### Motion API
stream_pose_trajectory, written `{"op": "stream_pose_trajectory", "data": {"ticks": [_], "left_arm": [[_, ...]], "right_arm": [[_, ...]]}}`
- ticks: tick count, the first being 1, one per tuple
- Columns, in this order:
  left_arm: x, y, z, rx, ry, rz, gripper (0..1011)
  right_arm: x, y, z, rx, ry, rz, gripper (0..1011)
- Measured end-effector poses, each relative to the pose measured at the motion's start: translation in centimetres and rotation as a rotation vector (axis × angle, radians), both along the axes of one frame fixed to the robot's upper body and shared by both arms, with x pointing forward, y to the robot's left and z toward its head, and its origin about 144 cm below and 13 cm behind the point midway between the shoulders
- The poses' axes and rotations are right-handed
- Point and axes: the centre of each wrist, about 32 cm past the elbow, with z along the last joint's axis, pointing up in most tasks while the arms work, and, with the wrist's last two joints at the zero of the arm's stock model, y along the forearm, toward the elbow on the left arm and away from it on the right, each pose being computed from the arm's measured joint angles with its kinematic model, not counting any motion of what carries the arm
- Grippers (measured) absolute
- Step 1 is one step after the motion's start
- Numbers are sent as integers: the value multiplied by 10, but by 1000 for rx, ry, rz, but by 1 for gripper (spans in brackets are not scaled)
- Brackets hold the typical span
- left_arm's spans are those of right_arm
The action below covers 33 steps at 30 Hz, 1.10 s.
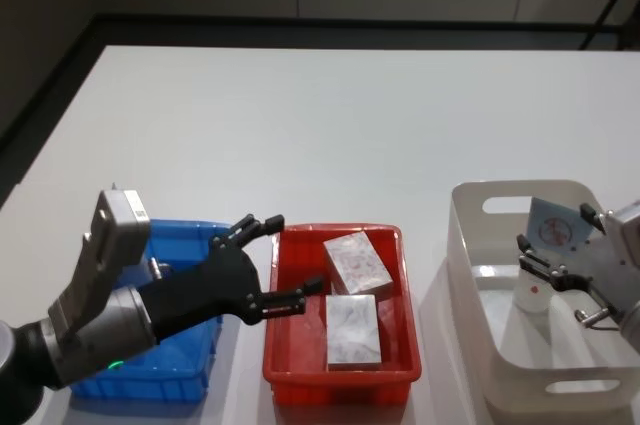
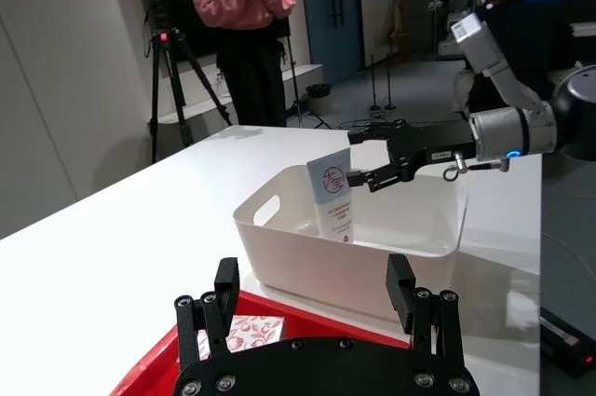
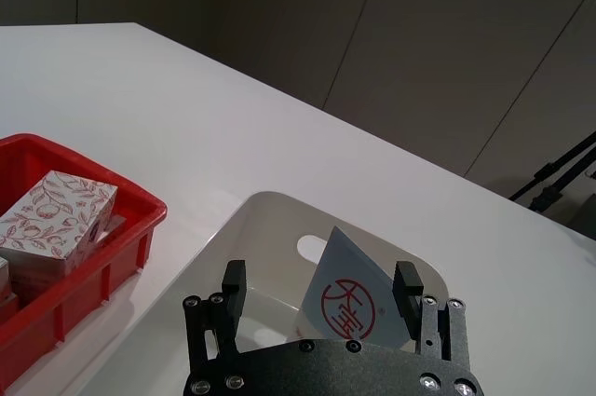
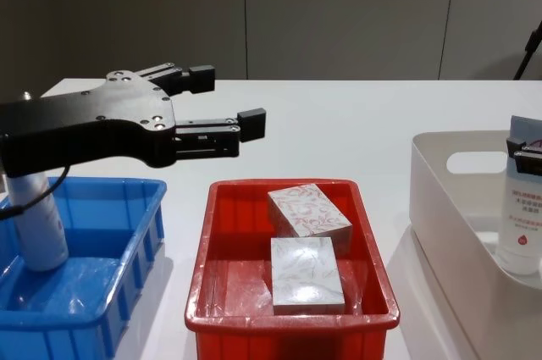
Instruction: Bimanual collaborative sorting of washing and personal care products
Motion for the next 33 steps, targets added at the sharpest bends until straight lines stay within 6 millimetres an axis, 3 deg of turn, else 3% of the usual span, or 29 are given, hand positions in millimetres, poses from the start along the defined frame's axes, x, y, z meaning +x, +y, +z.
{"op": "stream_pose_trajectory", "data": {"ticks": [33], "left_arm": [[-4, 2, -25, 120, -40, 433, 1002]], "right_arm": [[13, -19, 0, -53, -76, 7, 1001]]}}
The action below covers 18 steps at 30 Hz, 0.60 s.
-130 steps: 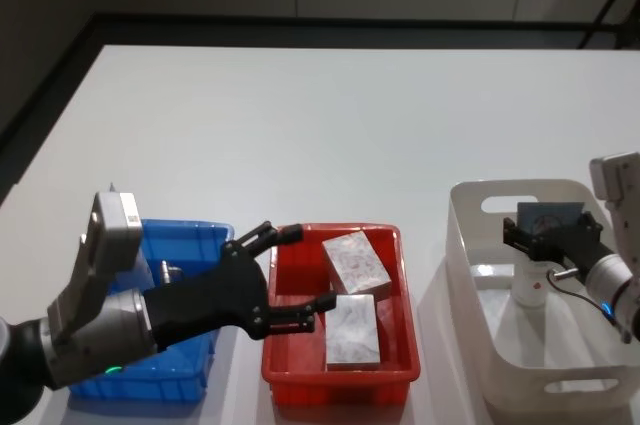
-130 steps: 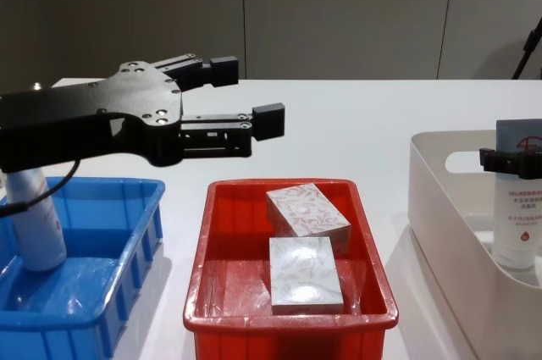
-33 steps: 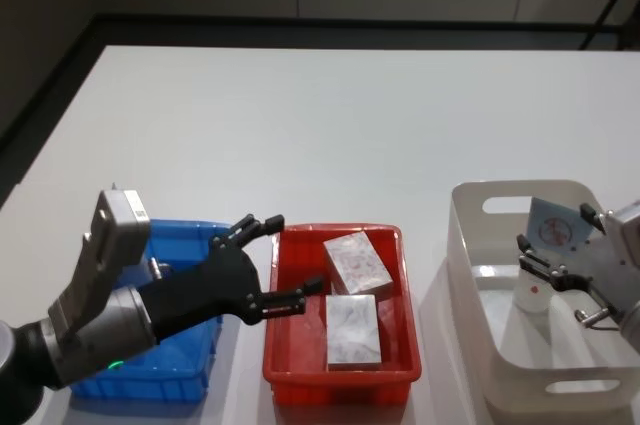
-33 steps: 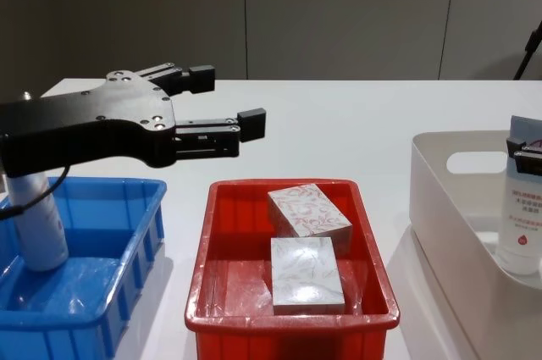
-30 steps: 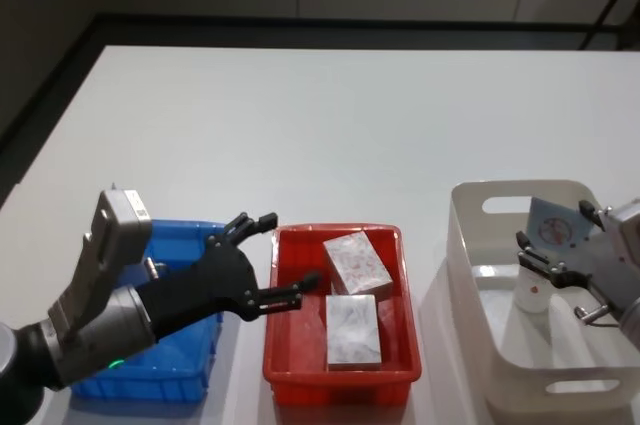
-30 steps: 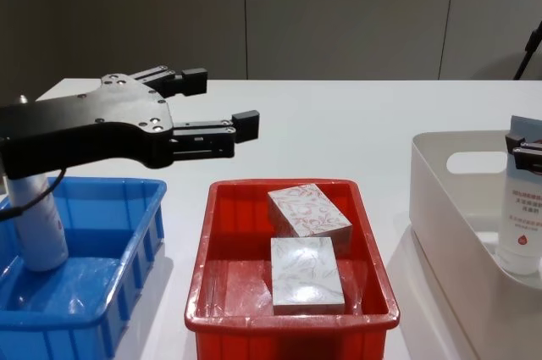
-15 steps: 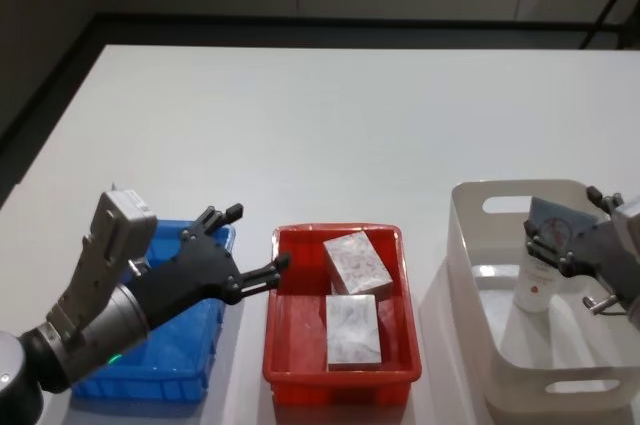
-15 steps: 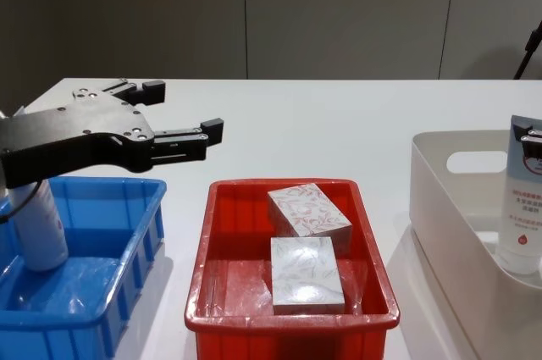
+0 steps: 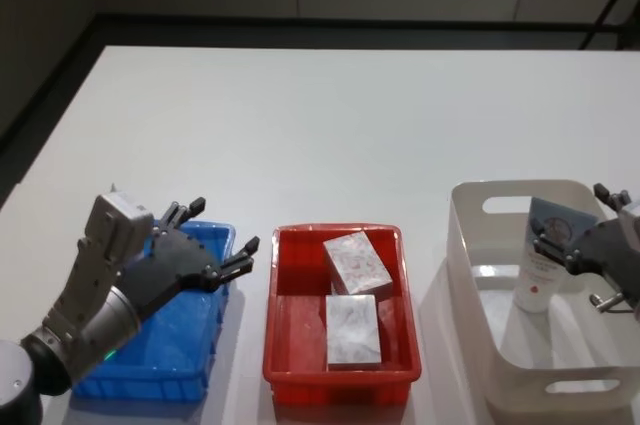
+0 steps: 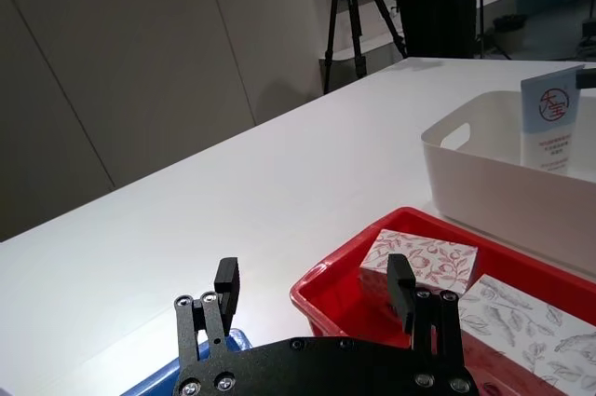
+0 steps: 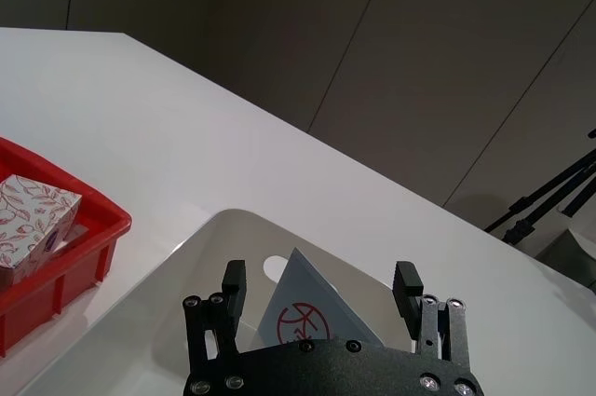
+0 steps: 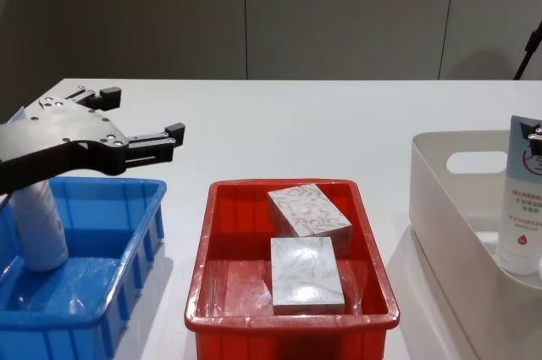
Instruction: Bimanual collaborative sorting of washing and personal care products
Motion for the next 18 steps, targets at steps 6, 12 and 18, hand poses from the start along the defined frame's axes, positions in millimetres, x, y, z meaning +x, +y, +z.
{"op": "stream_pose_trajectory", "data": {"ticks": [6, 12, 18], "left_arm": [[-1, 0, -5, 25, -14, 79, 1002], [-2, 1, -9, 50, -32, 155, 1001], [-3, 1, -13, 75, -50, 225, 1002]], "right_arm": [[0, 0, 0, 0, 0, 0, 1001], [0, 0, 0, -1, 0, 0, 1001], [0, 0, 0, -1, 0, 0, 1001]]}}
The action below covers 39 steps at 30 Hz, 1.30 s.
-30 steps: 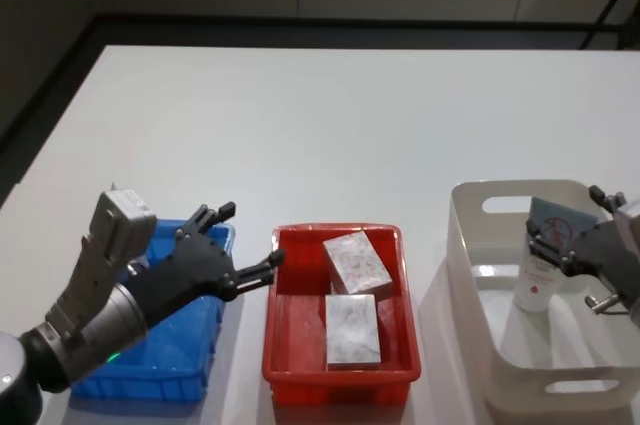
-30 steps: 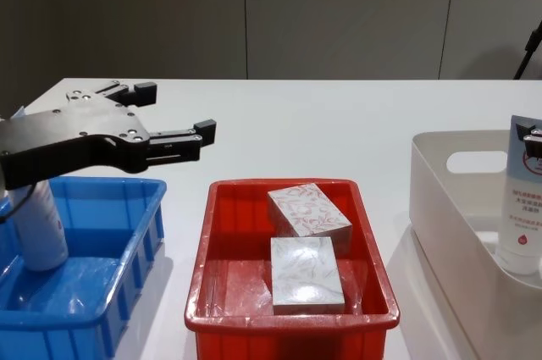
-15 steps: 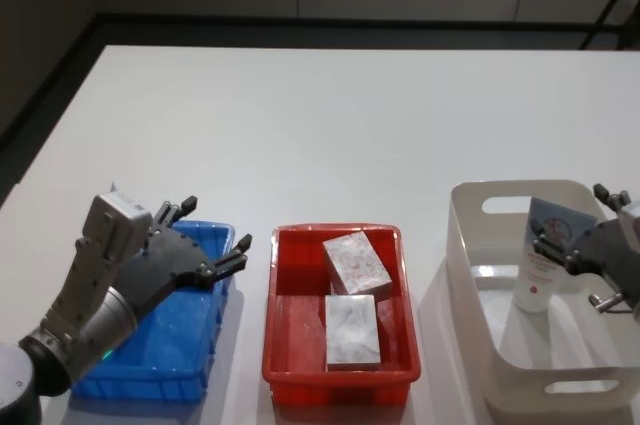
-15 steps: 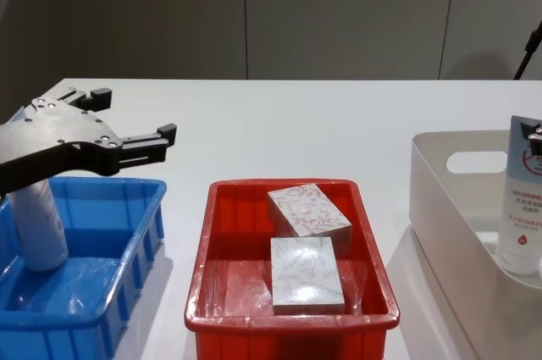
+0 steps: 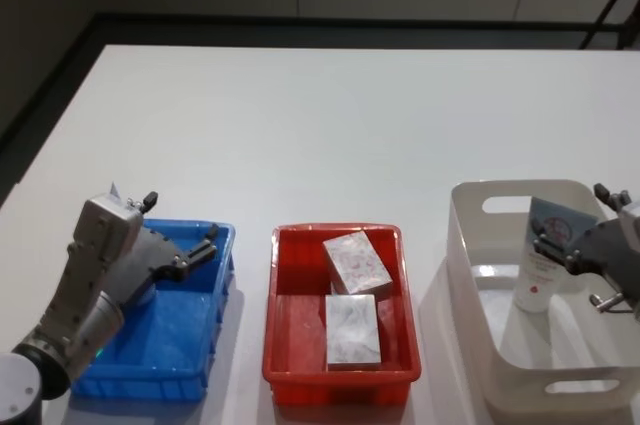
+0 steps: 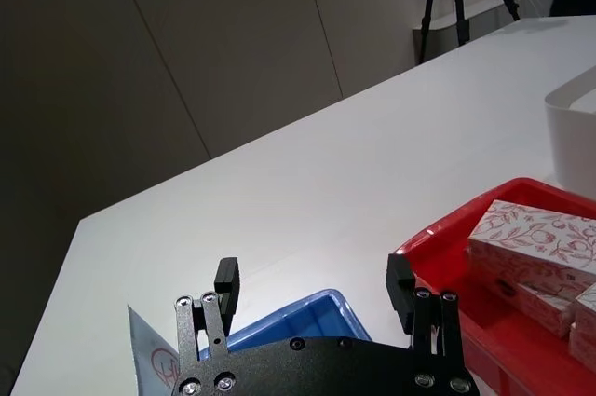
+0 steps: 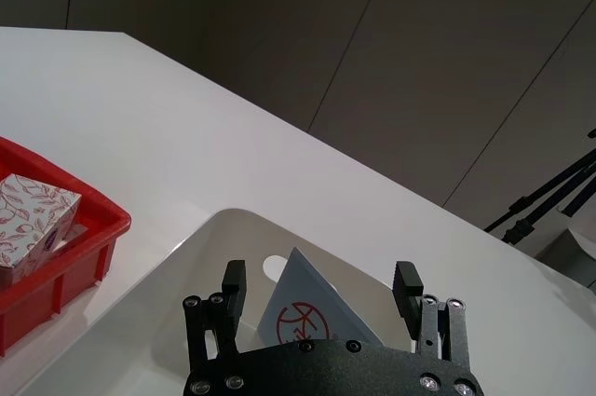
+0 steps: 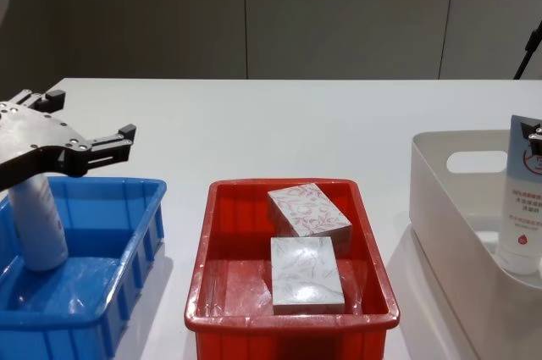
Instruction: Bimanual collaborative sorting of washing and personal care products
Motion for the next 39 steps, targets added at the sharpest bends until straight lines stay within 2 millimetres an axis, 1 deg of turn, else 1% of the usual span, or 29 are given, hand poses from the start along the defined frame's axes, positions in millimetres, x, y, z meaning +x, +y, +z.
{"op": "stream_pose_trajectory", "data": {"ticks": [8, 39], "left_arm": [[-1, 0, -3, 17, -14, 50, 1001], [0, 0, -3, 18, -17, 53, 1002]], "right_arm": [[0, 0, 0, 0, 0, 0, 1001], [0, 0, 0, 0, 0, 0, 1001]]}}
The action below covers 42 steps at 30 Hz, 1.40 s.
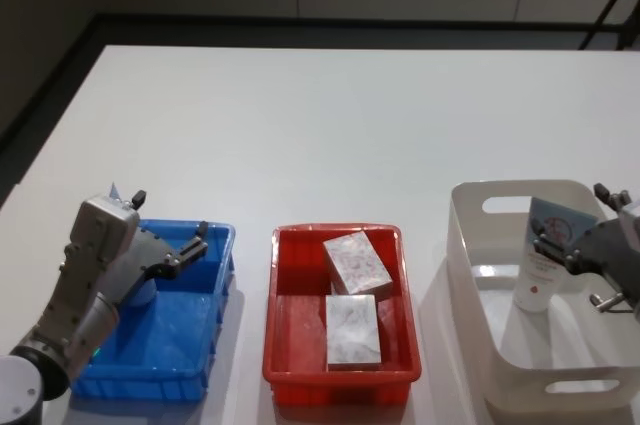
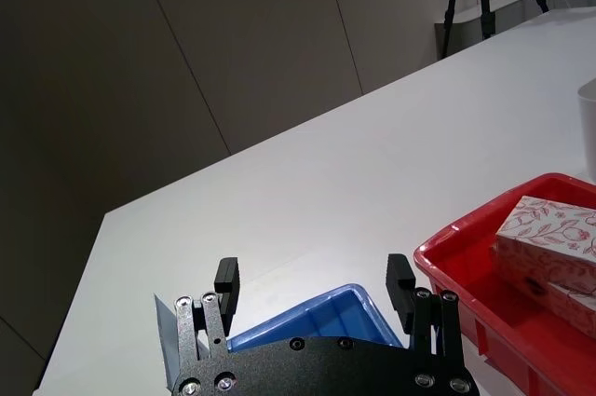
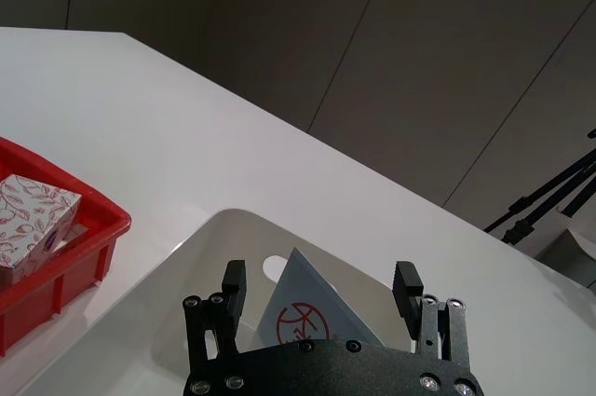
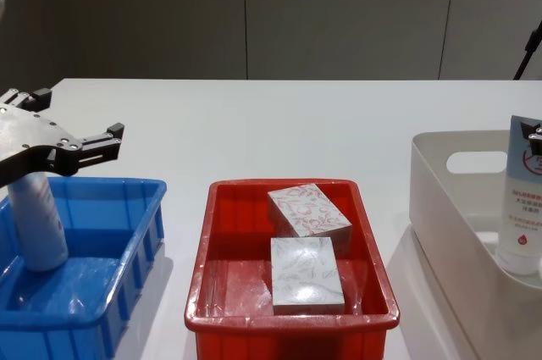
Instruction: Bimanual collaborative sorting of washing and personal care products
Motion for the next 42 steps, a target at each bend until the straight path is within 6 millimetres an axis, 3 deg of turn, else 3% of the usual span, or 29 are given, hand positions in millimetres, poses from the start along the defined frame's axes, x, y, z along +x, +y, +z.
{"op": "stream_pose_trajectory", "data": {"ticks": [42], "left_arm": [[0, 0, 0, 0, 0, 0, 1001]], "right_arm": [[0, 0, 0, 0, 0, 0, 1001]]}}
